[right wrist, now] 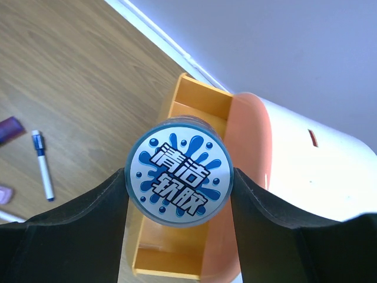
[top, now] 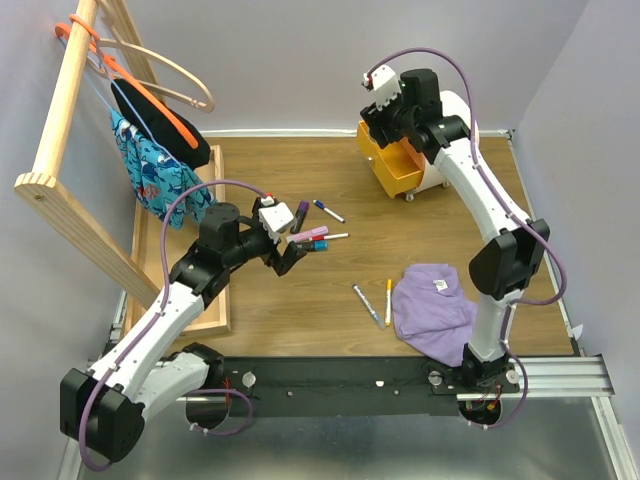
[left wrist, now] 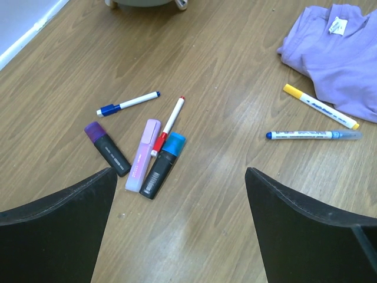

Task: Sort the stationery into containers
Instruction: Place the stationery in the drawer.

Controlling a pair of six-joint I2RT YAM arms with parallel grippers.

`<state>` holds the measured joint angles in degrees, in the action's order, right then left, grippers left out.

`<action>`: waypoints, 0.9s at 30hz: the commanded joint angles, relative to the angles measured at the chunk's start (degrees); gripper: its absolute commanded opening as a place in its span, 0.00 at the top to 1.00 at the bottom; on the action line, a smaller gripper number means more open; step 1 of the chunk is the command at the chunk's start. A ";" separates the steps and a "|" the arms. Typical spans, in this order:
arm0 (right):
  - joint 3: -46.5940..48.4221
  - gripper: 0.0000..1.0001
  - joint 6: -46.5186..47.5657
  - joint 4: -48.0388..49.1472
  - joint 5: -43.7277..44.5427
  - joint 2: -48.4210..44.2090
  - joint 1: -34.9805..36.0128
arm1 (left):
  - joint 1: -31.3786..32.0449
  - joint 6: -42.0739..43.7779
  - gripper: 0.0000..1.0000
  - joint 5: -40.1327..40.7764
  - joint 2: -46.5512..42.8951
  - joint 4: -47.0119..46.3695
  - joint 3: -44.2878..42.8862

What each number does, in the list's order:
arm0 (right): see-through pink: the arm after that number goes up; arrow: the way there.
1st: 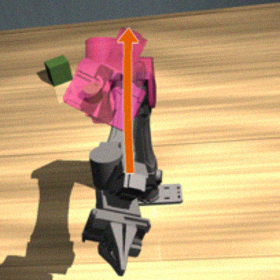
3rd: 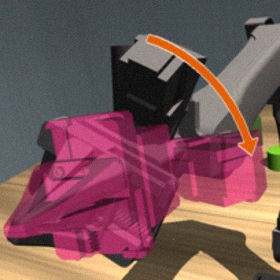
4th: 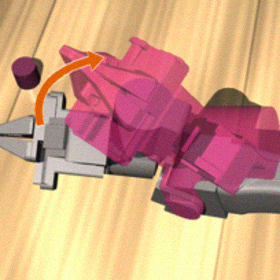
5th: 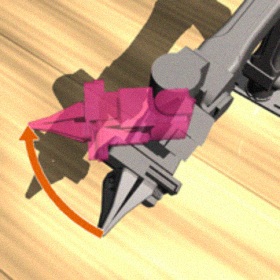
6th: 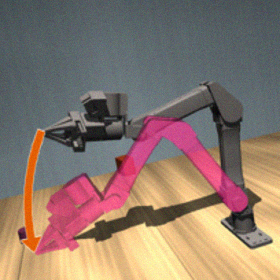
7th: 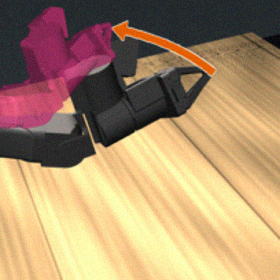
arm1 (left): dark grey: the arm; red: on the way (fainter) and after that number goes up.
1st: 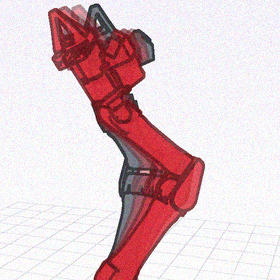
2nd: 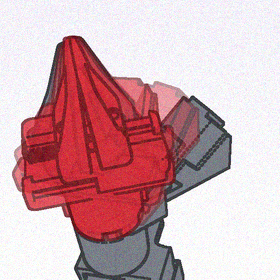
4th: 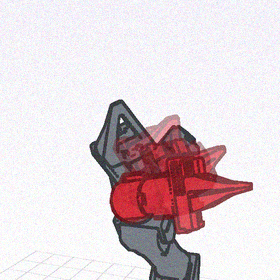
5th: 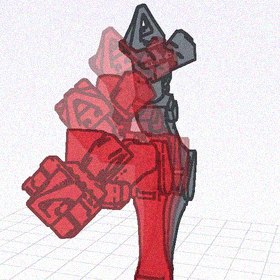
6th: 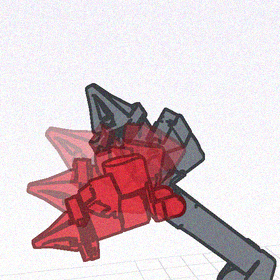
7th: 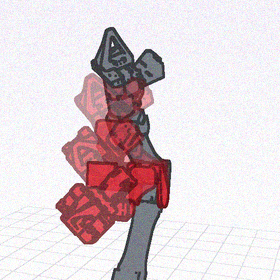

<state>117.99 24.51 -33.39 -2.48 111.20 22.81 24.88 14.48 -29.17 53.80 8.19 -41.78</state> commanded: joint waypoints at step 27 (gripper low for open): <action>-0.13 0.53 2.29 3.86 5.82 7.89 -1.36 | 0.34 -2.35 0.01 1.92 2.45 -6.51 0.65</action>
<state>117.99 26.44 -30.96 2.33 117.93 21.67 24.88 12.51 -28.05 55.72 3.46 -41.74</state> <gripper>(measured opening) 0.689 0.988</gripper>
